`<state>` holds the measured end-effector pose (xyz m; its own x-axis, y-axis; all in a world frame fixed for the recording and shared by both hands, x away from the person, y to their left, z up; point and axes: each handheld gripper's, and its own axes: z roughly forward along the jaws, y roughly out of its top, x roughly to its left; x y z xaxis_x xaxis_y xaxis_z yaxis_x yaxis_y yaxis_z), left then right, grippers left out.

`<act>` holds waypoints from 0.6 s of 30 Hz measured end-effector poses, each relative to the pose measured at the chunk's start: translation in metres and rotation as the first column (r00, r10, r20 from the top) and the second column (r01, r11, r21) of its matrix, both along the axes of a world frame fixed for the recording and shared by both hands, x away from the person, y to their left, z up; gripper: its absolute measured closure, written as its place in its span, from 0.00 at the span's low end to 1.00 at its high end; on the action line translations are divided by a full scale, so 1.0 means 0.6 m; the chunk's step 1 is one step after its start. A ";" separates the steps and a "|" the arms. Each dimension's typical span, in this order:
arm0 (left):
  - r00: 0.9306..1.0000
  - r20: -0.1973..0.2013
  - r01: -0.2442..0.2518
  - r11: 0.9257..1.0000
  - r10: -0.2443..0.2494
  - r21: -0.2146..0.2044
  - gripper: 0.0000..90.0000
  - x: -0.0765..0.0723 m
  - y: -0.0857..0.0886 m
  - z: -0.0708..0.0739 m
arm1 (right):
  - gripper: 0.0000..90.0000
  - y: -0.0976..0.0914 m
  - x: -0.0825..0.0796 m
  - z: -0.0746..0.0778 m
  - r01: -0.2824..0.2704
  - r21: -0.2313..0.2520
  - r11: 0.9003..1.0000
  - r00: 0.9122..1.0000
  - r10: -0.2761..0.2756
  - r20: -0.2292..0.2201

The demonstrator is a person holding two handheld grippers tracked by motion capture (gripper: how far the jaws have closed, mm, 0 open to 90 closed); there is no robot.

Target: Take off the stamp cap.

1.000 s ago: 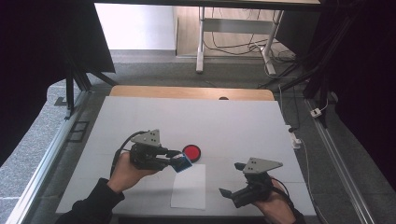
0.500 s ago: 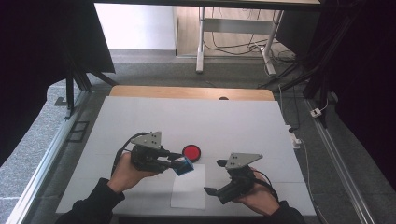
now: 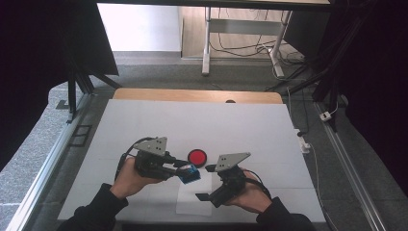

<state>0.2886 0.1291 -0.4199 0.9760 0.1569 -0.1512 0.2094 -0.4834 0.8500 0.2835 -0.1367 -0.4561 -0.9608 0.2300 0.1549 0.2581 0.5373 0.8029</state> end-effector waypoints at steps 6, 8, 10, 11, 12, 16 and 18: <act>1.000 0.011 0.023 1.000 -0.023 -0.003 0.78 -0.002 -0.001 0.000 | 0.23 0.013 0.009 0.001 -0.056 0.021 0.998 0.998 0.057 -0.022; 0.999 0.014 0.029 1.000 -0.029 -0.007 0.78 -0.002 -0.001 0.000 | 0.32 0.017 0.012 0.001 -0.077 0.024 0.997 0.996 0.078 -0.030; 0.999 0.016 0.035 0.999 -0.035 -0.011 0.78 -0.003 -0.001 0.000 | 0.39 0.019 0.014 0.001 -0.093 0.019 0.995 0.995 0.094 -0.026; 0.999 0.016 0.038 0.999 -0.037 -0.013 0.78 -0.003 -0.001 0.000 | 0.43 0.020 0.015 0.000 -0.100 0.025 0.995 0.995 0.100 -0.025; 0.999 0.019 0.043 0.999 -0.042 -0.013 0.78 -0.003 -0.001 -0.001 | 0.47 0.021 0.016 0.000 -0.102 0.029 0.994 0.994 0.103 -0.029; 0.998 0.031 0.055 0.998 -0.055 -0.015 0.78 -0.005 -0.002 0.000 | 0.54 0.020 0.019 0.000 -0.115 0.035 0.993 0.993 0.116 -0.031; 0.998 0.035 0.058 0.998 -0.057 -0.017 0.78 -0.005 -0.002 0.000 | 0.58 0.020 0.021 0.000 -0.122 0.048 0.991 0.991 0.124 -0.040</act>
